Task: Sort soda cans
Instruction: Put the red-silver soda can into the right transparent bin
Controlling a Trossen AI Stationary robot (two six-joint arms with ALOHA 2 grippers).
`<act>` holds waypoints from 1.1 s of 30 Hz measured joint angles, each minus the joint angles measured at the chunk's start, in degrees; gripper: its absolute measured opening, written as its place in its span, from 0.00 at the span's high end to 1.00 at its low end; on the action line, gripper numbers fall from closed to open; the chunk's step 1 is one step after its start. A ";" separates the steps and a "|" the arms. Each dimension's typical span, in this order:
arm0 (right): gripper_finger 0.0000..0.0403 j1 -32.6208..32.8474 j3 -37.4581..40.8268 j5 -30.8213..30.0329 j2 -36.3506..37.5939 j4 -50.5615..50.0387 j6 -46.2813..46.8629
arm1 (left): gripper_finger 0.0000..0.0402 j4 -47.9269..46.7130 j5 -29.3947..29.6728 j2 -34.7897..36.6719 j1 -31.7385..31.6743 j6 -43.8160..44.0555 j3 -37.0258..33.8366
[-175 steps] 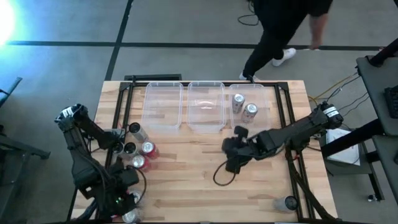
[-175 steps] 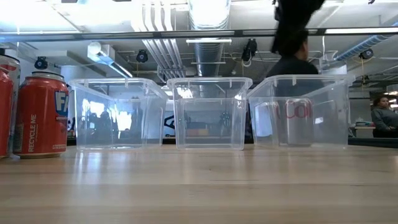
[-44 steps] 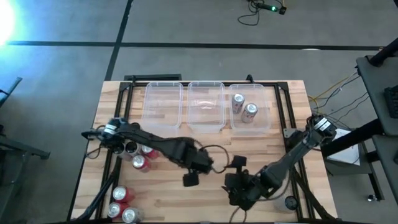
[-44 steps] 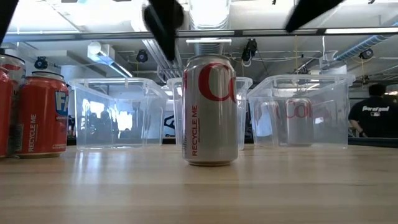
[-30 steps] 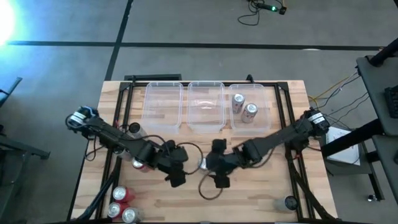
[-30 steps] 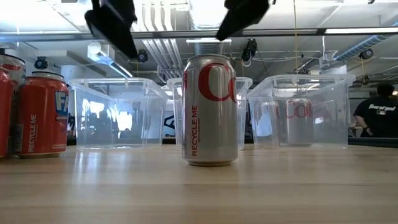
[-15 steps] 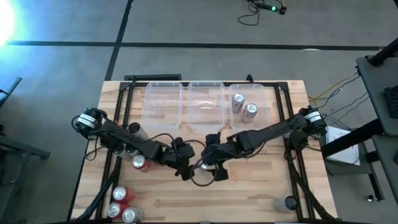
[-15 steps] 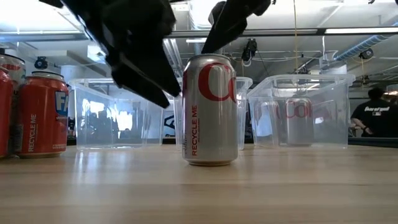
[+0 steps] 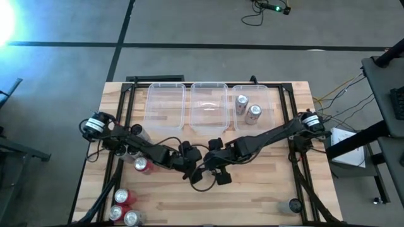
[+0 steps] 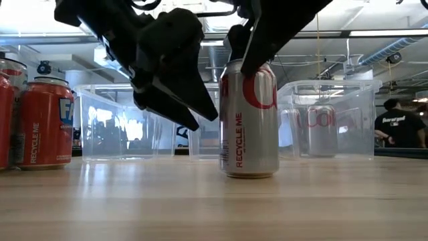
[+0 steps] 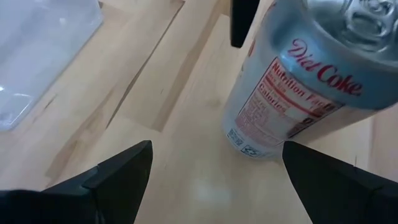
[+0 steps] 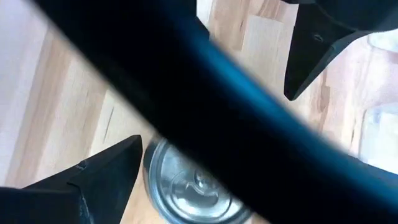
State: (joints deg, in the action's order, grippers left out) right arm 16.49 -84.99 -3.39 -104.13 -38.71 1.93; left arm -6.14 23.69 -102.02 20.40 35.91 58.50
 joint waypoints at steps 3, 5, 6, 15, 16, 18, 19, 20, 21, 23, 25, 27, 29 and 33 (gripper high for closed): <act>0.06 0.00 0.00 0.01 -0.31 -0.14 0.50 | 0.14 -0.45 0.42 0.16 0.00 0.49 -0.02; 0.06 0.00 0.24 0.01 -0.35 -0.45 0.52 | 0.14 -1.39 0.45 0.67 0.00 0.60 -0.12; 0.06 0.00 0.39 0.03 -0.35 -0.41 0.60 | 0.14 -1.65 0.43 1.13 0.08 0.76 -0.13; 0.23 0.00 0.79 -0.24 -0.35 -0.77 2.60 | 0.14 -10.25 1.38 7.20 0.78 2.99 -1.05; 0.25 0.00 0.79 -0.29 -0.35 -0.76 2.86 | 0.14 -10.89 1.60 7.79 0.76 3.50 -1.42; 0.29 0.10 0.76 -0.33 -0.33 -0.58 3.16 | 0.14 -13.55 2.45 8.93 0.77 4.63 -2.10; 0.29 0.23 0.71 -0.41 -0.29 -0.66 3.29 | 0.14 -15.22 3.13 9.51 0.79 5.45 -2.46; 0.29 0.46 0.44 -0.45 -0.29 -0.98 3.39 | 0.14 -16.67 3.94 10.20 0.79 6.32 -2.84; 0.29 0.76 -0.02 -0.47 -0.27 -1.67 3.43 | 0.14 -17.91 4.38 10.86 0.81 7.35 -3.31; 0.29 1.50 -1.01 -0.61 0.19 -3.46 3.47 | 0.14 -18.72 4.93 12.39 0.87 9.13 -4.69; 0.29 2.15 -2.43 -0.63 1.51 -5.75 3.94 | 0.14 -18.46 5.50 14.10 1.14 10.81 -6.34; 0.29 2.64 -3.46 -0.69 4.02 -7.91 4.76 | 0.14 -18.15 6.34 15.68 1.71 12.47 -7.59; 0.29 2.82 -3.76 -1.26 7.05 -9.56 6.16 | 0.14 -16.99 7.15 17.09 2.65 14.09 -8.82; 0.29 2.78 -3.65 -5.99 13.86 -12.56 8.74 | 0.14 -11.95 7.82 18.71 5.15 14.08 -10.71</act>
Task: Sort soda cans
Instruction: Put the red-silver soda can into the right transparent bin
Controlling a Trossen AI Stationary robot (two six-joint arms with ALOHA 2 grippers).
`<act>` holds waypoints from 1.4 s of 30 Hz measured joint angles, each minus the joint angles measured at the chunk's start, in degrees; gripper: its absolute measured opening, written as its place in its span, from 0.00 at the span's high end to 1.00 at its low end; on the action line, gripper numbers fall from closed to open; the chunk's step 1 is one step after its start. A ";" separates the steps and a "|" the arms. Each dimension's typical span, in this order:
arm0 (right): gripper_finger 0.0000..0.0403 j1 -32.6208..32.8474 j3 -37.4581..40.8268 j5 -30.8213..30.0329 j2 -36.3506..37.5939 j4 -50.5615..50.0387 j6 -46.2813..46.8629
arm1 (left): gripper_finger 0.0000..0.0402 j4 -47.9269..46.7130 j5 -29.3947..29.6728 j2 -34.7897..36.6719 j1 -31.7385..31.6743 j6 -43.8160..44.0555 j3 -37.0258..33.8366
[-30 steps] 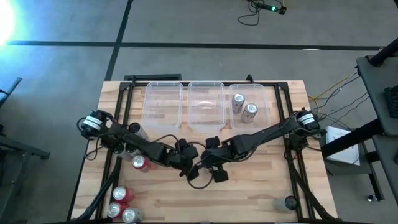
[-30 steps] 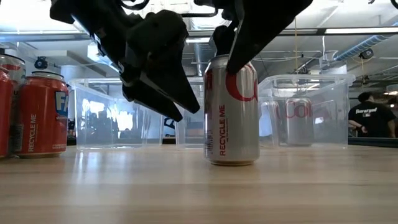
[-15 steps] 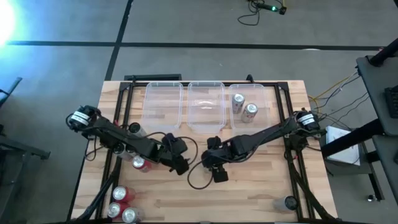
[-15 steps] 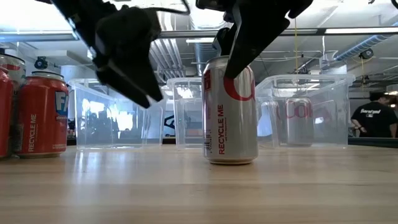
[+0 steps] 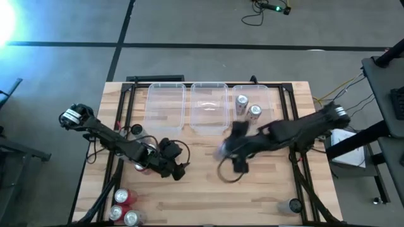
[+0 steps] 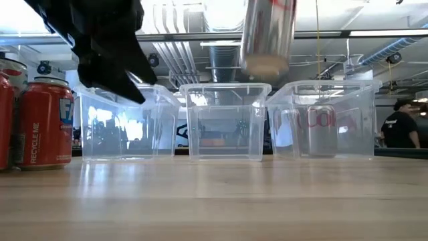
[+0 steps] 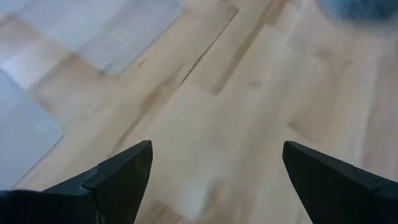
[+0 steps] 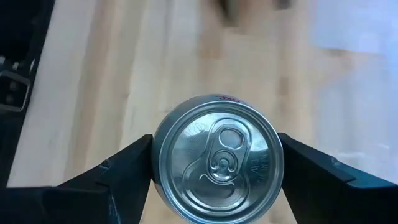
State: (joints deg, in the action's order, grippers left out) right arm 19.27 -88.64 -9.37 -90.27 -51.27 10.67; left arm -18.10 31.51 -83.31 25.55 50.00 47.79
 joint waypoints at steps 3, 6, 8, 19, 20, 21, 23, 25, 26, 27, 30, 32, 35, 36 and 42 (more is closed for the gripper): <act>0.29 -0.31 0.00 -7.09 5.85 -2.66 0.87 | 0.14 2.17 1.85 0.12 1.47 -0.96 -0.04; 0.29 -1.69 0.07 -14.18 11.10 -6.36 1.61 | 0.14 3.80 2.57 -0.20 1.97 -1.45 0.55; 0.29 -3.46 0.22 -17.45 13.87 -9.58 1.80 | 0.14 4.57 2.55 -0.65 2.22 -1.51 1.04; 0.28 -19.25 7.98 -12.15 22.91 -15.80 -5.54 | 0.15 13.83 1.53 -1.85 7.85 -6.62 1.27; 0.28 -20.69 9.53 -10.23 23.81 -14.81 -6.06 | 0.15 14.73 1.42 -1.85 8.46 -7.46 1.27; 0.28 -22.10 11.19 -8.87 24.72 -13.65 -6.87 | 0.16 15.30 0.95 -1.84 8.95 -8.01 1.27; 0.29 -24.68 14.81 -6.51 26.24 -10.17 -8.14 | 0.16 15.37 -0.21 -1.42 9.43 -8.14 1.27; 0.29 -27.07 18.00 -4.23 26.96 -6.16 -9.66 | 0.17 15.53 -1.63 -0.69 9.41 -8.11 1.27; 0.28 -28.07 19.46 -3.04 27.10 -4.73 -10.46 | 0.18 15.51 -2.48 -0.26 9.41 -8.12 1.27; 0.28 -29.13 20.78 -1.73 27.12 -3.80 -11.22 | 0.18 15.53 -2.60 0.06 9.41 -8.27 1.27; 0.28 -32.10 23.99 2.60 26.32 -2.19 -13.87 | 0.19 15.44 -2.98 1.07 9.41 -9.12 1.27; 0.29 -33.61 25.79 4.94 25.96 -1.70 -15.96 | 0.19 15.42 -3.13 1.62 9.43 -9.16 1.27; 0.28 -35.57 28.47 6.32 26.02 0.36 -18.29 | 0.19 15.32 -3.19 1.71 9.54 -9.08 1.27; 0.28 -36.34 29.30 7.25 26.00 1.86 -19.15 | 0.19 15.29 -3.20 1.71 9.54 -9.07 1.27; 0.28 -40.91 32.24 13.06 24.84 6.22 -22.32 | 0.19 15.29 -3.20 1.60 9.52 -9.04 1.27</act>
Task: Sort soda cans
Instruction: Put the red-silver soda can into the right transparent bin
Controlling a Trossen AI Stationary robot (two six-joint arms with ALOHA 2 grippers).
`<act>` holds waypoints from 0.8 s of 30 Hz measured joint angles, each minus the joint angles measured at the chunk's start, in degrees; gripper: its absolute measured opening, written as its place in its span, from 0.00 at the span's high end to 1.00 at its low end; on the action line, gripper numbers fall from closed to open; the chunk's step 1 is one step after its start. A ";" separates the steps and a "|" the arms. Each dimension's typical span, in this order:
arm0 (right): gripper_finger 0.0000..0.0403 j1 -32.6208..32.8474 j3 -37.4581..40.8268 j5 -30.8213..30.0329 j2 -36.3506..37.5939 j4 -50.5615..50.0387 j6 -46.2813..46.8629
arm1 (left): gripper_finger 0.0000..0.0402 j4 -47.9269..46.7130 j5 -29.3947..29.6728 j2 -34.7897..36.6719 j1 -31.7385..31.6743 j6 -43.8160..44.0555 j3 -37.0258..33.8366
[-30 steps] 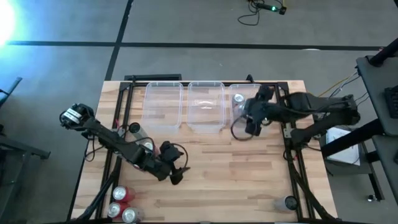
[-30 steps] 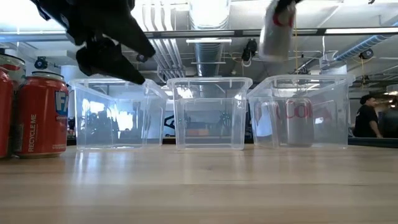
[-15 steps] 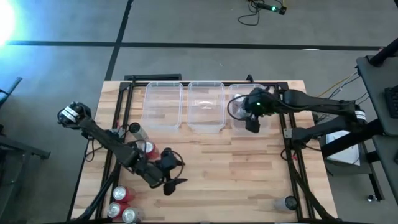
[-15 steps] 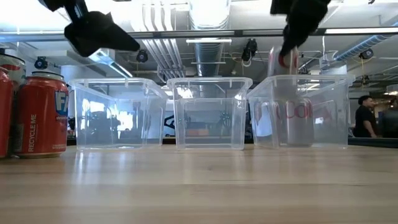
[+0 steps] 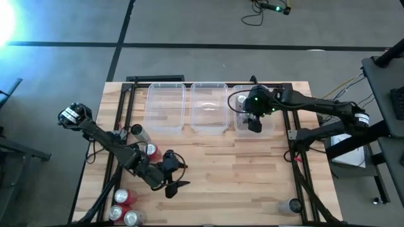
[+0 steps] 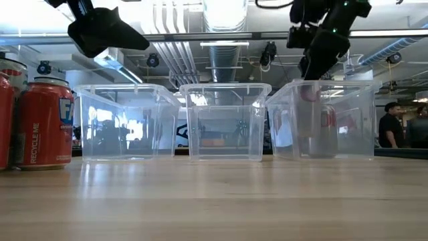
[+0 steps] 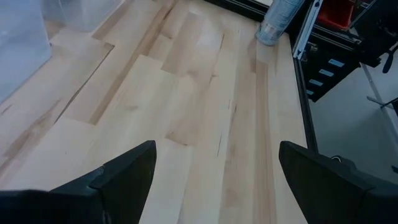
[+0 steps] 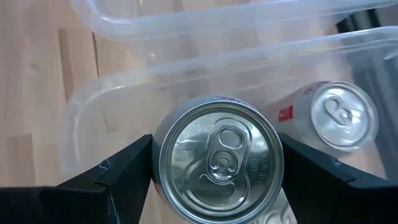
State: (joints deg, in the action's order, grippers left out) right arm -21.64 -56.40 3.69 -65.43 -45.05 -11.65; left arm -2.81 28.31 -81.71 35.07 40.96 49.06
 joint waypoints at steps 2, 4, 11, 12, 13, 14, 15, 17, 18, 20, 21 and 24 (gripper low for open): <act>0.28 -0.87 0.22 0.82 -0.90 0.13 -1.05 | 0.19 0.01 0.01 0.00 0.00 0.01 0.00; 0.27 -1.45 0.32 1.29 -2.00 0.46 -1.97 | 0.19 0.00 0.01 0.00 0.00 -0.01 0.00; 0.27 -1.84 0.39 2.57 -6.73 0.95 -3.34 | 0.19 -0.01 0.01 0.00 0.00 0.03 0.00; 0.26 -1.84 0.39 2.66 -7.26 0.93 -3.41 | 0.19 -0.10 0.01 0.00 0.00 0.03 0.00; 0.26 -1.82 0.39 2.68 -7.72 0.89 -3.47 | 0.19 -0.22 0.01 0.00 0.00 0.03 0.00; 0.26 -1.84 0.41 2.70 -8.13 0.89 -3.55 | 0.19 -0.22 0.01 0.00 0.00 0.03 0.00; 0.26 -1.84 0.41 2.68 -8.50 0.92 -3.60 | 0.19 -0.22 -0.08 0.00 0.00 0.09 0.00; 0.26 -1.84 0.41 2.65 -9.18 1.00 -3.56 | 0.19 -0.21 -1.16 0.00 0.00 0.24 0.00; 0.26 -1.84 0.41 2.63 -9.55 0.99 -3.57 | 0.19 -0.23 -1.77 0.00 -0.02 0.24 0.00; 0.25 -1.84 0.38 2.61 -10.29 1.06 -3.45 | 0.19 -0.26 -2.11 0.00 0.00 0.25 0.00; 0.24 -1.83 0.30 2.61 -10.57 1.15 -3.28 | 0.19 -0.26 -2.11 0.00 0.00 0.24 0.00; 0.20 -1.82 0.17 2.54 -11.28 1.37 -2.08 | 0.19 -1.33 -2.18 0.03 0.00 0.32 0.00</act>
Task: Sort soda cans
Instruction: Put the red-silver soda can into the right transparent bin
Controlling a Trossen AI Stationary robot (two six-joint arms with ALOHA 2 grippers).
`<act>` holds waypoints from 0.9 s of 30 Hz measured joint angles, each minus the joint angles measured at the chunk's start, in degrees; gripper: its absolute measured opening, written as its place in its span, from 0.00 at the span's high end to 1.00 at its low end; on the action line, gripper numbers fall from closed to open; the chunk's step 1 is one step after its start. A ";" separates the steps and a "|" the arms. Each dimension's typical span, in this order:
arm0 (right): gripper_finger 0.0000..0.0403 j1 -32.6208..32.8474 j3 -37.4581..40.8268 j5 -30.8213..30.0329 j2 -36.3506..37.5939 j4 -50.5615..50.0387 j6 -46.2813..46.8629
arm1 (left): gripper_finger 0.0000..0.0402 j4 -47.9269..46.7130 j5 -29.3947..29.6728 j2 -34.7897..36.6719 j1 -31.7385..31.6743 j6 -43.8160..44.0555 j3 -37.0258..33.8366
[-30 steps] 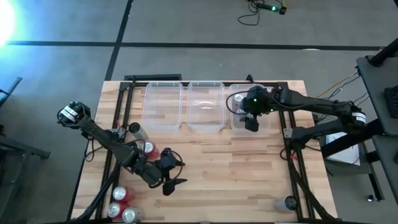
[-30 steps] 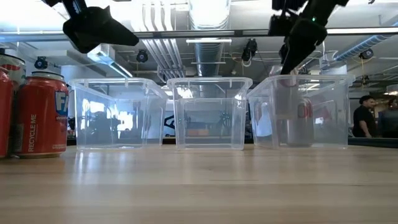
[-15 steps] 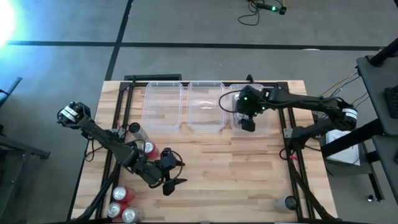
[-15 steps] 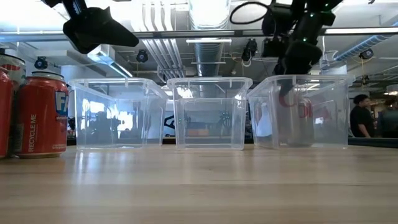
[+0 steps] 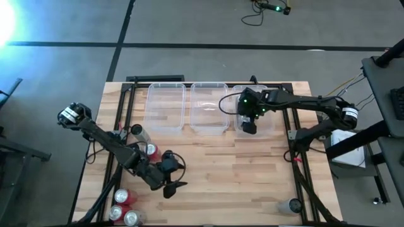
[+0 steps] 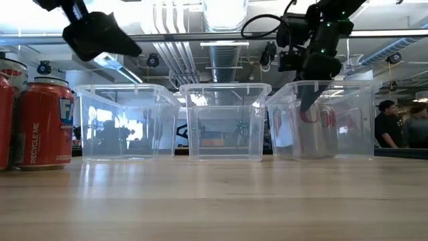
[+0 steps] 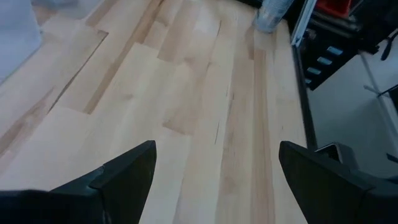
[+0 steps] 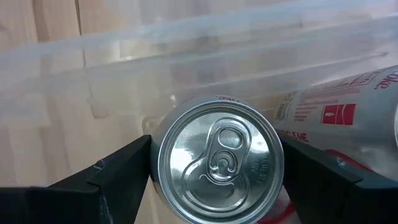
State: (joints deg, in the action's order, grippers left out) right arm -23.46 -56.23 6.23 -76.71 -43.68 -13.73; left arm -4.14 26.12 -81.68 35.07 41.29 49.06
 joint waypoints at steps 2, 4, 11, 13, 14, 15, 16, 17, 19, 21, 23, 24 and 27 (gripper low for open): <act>0.17 0.02 0.04 0.02 0.05 -0.34 0.67 | 0.19 -1.68 -0.25 0.34 0.00 0.56 0.00; 0.14 0.02 -0.09 -0.26 0.50 -0.69 1.24 | 0.19 -4.40 -0.83 1.35 0.00 1.86 0.00; 0.10 0.93 -4.87 -2.18 4.68 -4.91 3.16 | 0.19 -15.29 -4.49 8.68 -0.02 6.07 0.00; 0.10 1.99 -6.97 -4.55 5.86 -5.31 3.73 | 0.19 -19.33 -6.68 10.96 -0.02 6.95 0.00; 0.10 2.68 -8.01 -5.71 6.48 -5.24 4.09 | 0.19 -21.77 -8.45 12.07 -0.02 8.14 0.00; 0.10 3.44 -8.95 -6.37 6.93 -4.78 4.84 | 0.19 -23.92 -10.51 13.15 -0.02 9.85 0.00; 0.10 4.29 -9.86 -6.68 7.25 -4.09 5.49 | 0.19 -25.54 -12.63 14.11 -0.02 11.67 0.00; 0.10 5.25 -10.61 -6.97 7.43 -3.18 6.59 | 0.19 -27.21 -15.13 14.91 0.11 13.93 0.00; 0.10 7.54 -11.69 -7.12 7.73 -0.80 9.00 | 0.19 -29.60 -20.86 16.07 0.72 19.00 0.00; 0.10 10.44 -12.46 -7.98 7.94 1.85 10.81 | 0.19 -30.14 -25.02 16.32 2.36 23.40 0.00; 0.10 13.55 -12.74 -10.02 7.96 3.86 11.63 | 0.19 -29.89 -26.81 16.15 4.44 25.96 0.00; 0.10 15.14 -12.72 -11.55 7.86 4.80 12.02 | 0.19 -30.17 -28.00 15.84 5.32 27.22 0.18; 0.10 19.65 -12.70 -16.64 7.44 7.10 13.23 | 0.19 -34.15 -29.93 13.58 7.66 28.66 3.78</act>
State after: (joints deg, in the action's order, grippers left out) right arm -3.81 -68.93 -10.42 -69.27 -36.58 -0.50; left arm -38.29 -3.81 -68.10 42.73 69.94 52.83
